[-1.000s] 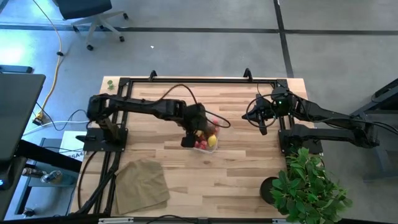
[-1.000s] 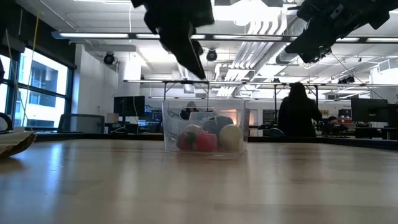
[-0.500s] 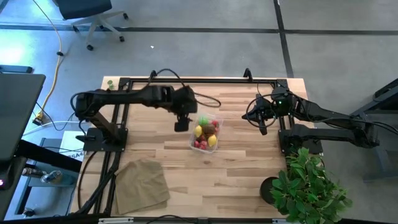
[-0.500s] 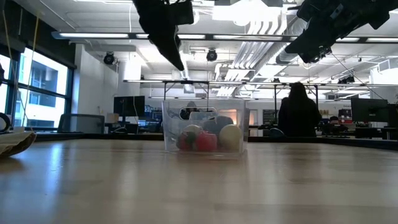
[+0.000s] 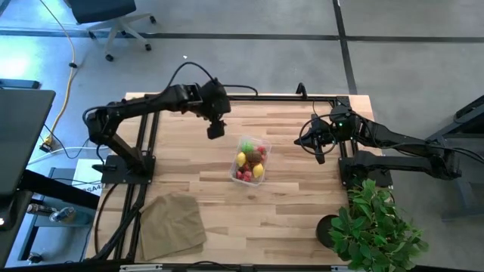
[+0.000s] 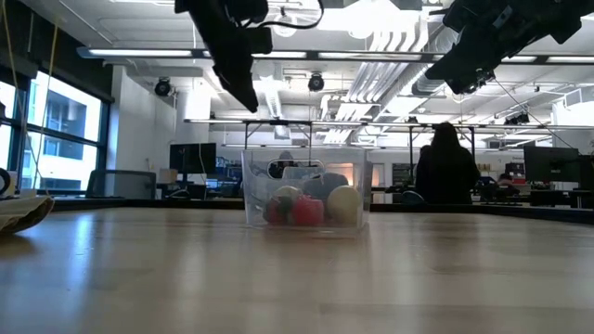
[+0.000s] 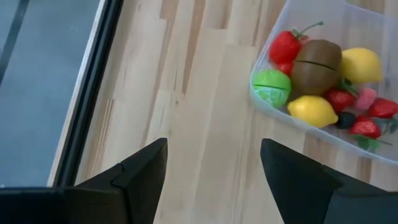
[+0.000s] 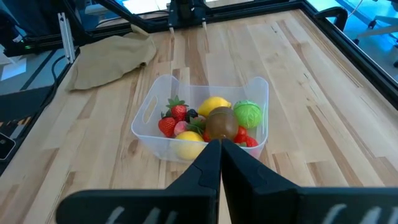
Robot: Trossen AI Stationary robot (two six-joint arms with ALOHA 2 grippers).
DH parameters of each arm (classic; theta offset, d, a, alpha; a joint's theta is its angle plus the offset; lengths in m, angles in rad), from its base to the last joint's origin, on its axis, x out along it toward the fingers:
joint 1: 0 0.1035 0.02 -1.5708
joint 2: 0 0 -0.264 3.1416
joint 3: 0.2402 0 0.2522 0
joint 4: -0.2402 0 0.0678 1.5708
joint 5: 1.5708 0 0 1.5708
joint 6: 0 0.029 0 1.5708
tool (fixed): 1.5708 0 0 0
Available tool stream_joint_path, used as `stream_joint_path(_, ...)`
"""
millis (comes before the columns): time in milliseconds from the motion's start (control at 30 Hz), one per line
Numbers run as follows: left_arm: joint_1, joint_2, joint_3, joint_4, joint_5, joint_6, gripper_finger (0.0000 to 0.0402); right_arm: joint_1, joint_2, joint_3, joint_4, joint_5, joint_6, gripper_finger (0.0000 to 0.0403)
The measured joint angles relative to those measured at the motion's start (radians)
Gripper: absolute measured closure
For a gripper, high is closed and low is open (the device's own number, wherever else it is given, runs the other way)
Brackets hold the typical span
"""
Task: Pick and placing Produce into tupperware
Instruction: Return to Home Position
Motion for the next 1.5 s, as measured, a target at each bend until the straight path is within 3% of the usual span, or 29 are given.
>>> stream_joint_path(300, 0.053, 0.0, 0.0, 0.017, 0.126, 0.035, 0.0172, 0.0, 0.0, 0.0, 0.0, 0.0, 0.0, 0.0398)
stream_joint_path(467, 0.045, -0.017, 0.0, 0.034, 0.174, 0.017, 0.025, 0.0, 0.0, 0.0, 0.0, 0.0, 0.0, 0.0398)
stream_joint_path(667, -0.025, -0.09, -0.001, 0.027, 0.142, 0.011, 0.0373, 0.0, 0.0, 0.0, 0.0, 0.0, 0.0, 0.0398)
stream_joint_path(733, -0.052, -0.132, -0.002, 0.016, 0.108, 0.001, 0.0394, 0.0, 0.0, 0.0, 0.0, 0.0, 0.0, 0.0398)
stream_joint_path(800, -0.081, -0.186, -0.022, 0.0, 0.043, -0.013, 0.0385, 0.0, 0.0, 0.0, 0.0, 0.0, 0.0, 0.0398)
stream_joint_path(933, -0.13, -0.341, -0.138, 0.012, -0.029, -0.049, 0.0372, 0.0, 0.0, 0.0, 0.0, 0.0, 0.0, 0.0398)
stream_joint_path(1100, -0.201, -0.578, -0.385, 0.225, -0.039, -0.099, 0.0397, 0.0, 0.0, 0.0, 0.0, 0.0, 0.0, 0.0398)
stream_joint_path(1200, -0.228, -0.689, -0.516, 0.357, -0.029, -0.1, 0.0392, 0.0, 0.0, 0.0, 0.0, 0.0, 0.0, 0.0398)
stream_joint_path(1500, -0.266, -0.964, -0.856, 0.548, -0.045, -0.158, 0.0398, 0.0, 0.0, 0.0, 0.0, 0.0, 0.0, 0.0398)
